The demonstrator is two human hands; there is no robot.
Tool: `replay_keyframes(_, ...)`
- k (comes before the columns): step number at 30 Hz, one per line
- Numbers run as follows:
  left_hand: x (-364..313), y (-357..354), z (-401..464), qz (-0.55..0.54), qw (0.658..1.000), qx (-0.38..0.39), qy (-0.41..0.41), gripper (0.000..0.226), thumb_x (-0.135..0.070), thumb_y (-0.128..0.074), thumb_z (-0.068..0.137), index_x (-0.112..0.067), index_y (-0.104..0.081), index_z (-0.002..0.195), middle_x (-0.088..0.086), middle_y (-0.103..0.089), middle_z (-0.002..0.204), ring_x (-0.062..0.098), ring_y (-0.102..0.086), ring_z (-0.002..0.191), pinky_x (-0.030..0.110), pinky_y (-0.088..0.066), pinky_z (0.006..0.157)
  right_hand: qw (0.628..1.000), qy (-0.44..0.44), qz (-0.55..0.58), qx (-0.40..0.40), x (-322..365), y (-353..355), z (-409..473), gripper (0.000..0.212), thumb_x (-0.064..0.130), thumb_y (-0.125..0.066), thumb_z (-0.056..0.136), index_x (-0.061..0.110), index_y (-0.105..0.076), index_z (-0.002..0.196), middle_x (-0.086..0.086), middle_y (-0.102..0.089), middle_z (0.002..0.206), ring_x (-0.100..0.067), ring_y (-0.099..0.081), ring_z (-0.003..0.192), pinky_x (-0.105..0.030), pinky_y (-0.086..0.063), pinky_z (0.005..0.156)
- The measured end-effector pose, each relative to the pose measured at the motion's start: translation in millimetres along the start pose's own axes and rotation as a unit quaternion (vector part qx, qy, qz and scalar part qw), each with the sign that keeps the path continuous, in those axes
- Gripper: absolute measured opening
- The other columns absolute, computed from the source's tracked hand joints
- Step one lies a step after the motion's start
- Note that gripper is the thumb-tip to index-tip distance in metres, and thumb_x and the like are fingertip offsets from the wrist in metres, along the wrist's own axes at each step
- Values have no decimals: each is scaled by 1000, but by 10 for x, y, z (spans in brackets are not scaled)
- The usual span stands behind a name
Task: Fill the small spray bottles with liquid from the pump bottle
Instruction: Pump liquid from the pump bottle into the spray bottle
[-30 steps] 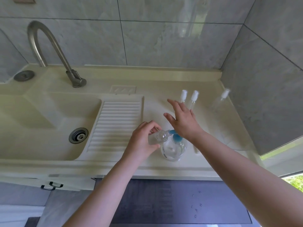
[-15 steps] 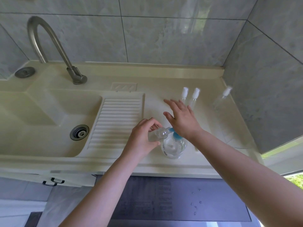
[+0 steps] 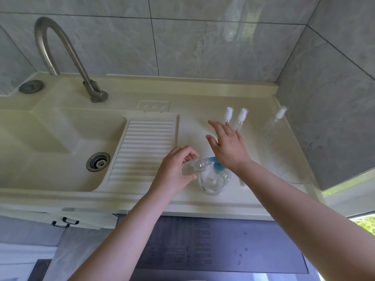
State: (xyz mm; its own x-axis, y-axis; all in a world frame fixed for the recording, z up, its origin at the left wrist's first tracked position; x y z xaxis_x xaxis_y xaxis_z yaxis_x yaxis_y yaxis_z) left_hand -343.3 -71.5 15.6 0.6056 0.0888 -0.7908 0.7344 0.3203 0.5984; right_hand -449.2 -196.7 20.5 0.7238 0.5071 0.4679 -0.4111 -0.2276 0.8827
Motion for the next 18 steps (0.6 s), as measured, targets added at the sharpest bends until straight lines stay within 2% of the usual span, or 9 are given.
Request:
replay_keyframes(3, 12, 4, -7, 1, 1000, -2, 3, 52, -4, -84, 60, -34, -61, 95, -10, -60, 101, 7, -60, 96, 27, -50, 90, 1000, 5, 26, 1, 42, 35, 17, 52, 39, -39, 105, 28, -27, 155, 0, -29, 160, -24, -9, 153, -48, -6, 123)
replay_keyframes(6, 17, -4, -12, -1, 1000, -1, 3, 52, -3, -84, 61, -34, -61, 95, -10, -60, 101, 6, -60, 97, 26, -49, 92, 999, 32, -11, 0, 99, -11, -14, 50, 35, -38, 105, 30, -29, 154, 2, -31, 160, -24, -9, 154, -48, -6, 123)
replay_keyframes(13, 28, 44, -11, -5, 1000, -9, 9, 50, -2, -83, 62, -29, -62, 97, -8, -59, 102, 2, -58, 96, 16, -45, 90, 1000, 26, 3, -12, 68, 19, 16, 54, 41, -41, 104, 28, -28, 154, 0, -31, 160, -25, -10, 153, -49, -6, 123)
replay_keyframes(18, 4, 35, -23, -10, 1000, -9, 10, 50, -2, -84, 62, -30, -62, 97, -10, -60, 101, 2, -58, 95, 12, -43, 87, 999, 43, -29, -7, 142, 3, -22, 53, 34, -41, 105, 29, -26, 155, 0, -28, 161, -26, -9, 154, -49, -5, 123)
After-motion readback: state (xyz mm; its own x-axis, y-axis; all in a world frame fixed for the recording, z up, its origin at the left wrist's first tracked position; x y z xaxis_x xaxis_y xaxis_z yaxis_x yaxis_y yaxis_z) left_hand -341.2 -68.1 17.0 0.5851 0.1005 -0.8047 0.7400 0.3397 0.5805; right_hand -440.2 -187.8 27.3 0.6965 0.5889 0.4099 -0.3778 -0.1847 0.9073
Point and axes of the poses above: each hand's wrist, its own z-axis towards the middle knuckle, its own y-axis out of the back of the hand, x = y × z, the point moved 10 cm from there along z, towards the middle knuckle
